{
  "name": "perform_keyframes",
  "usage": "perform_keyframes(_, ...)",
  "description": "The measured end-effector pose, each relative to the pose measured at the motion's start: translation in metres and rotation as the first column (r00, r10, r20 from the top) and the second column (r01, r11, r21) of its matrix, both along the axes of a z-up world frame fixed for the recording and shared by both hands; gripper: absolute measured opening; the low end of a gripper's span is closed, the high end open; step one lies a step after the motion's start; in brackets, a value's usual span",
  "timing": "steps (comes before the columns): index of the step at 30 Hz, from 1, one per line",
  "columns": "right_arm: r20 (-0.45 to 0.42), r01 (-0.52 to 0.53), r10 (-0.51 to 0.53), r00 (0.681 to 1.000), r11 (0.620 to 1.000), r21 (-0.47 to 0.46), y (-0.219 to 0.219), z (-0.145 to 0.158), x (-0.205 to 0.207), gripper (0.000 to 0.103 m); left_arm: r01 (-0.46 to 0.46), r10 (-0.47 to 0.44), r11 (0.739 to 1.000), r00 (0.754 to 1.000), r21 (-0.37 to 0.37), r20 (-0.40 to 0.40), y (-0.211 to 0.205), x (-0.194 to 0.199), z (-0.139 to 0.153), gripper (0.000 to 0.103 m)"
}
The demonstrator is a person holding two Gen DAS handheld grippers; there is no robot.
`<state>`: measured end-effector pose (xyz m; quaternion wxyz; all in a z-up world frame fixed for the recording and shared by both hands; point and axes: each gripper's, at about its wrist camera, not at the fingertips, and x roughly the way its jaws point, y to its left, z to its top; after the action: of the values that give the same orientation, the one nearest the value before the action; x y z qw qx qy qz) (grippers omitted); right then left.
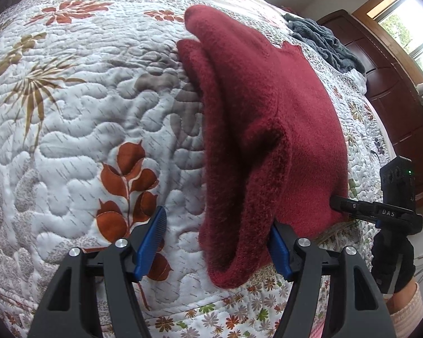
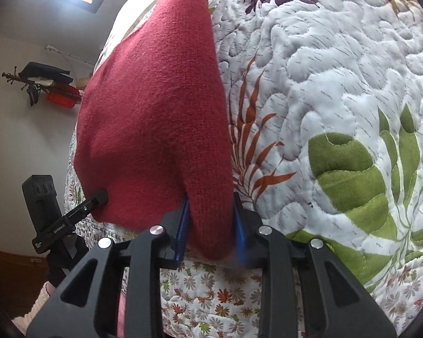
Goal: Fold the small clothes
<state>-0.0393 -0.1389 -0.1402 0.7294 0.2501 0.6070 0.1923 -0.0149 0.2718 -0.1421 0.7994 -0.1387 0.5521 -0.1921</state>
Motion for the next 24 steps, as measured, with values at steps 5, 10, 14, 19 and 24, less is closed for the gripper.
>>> perform_keyframes(5, -0.003, 0.003, -0.003, 1.000, 1.000, 0.001, -0.002, -0.002, 0.000, 0.027, -0.007, 0.007, 1.000, 1.000, 0.000, 0.006, 0.002, -0.002, -0.001, 0.069)
perform_keyframes(10, 0.015, -0.009, 0.010, 1.000, 0.998, -0.055, -0.002, 0.013, 0.001, 0.040, -0.036, 0.036, 0.999, 0.999, 0.005, -0.020, 0.003, -0.004, 0.005, 0.069)
perform_keyframes(14, 0.032, -0.015, 0.021, 0.999, 0.987, -0.160, 0.002, 0.030, -0.004, 0.063, -0.061, 0.062, 0.998, 0.998, 0.035, -0.034, 0.005, -0.011, 0.014, 0.068)
perform_keyframes(19, 0.062, 0.005, 0.013, 0.998, 0.963, -0.271, 0.004, 0.047, -0.013, 0.076, -0.090, 0.093, 0.991, 0.996, 0.097, -0.019, 0.004, -0.024, 0.030, 0.068)
perform_keyframes(24, 0.094, 0.014, 0.022, 0.995, 0.930, -0.367, 0.012, 0.065, -0.028, 0.085, -0.113, 0.116, 0.981, 0.993, 0.156, -0.014, 0.004, -0.039, 0.042, 0.068)
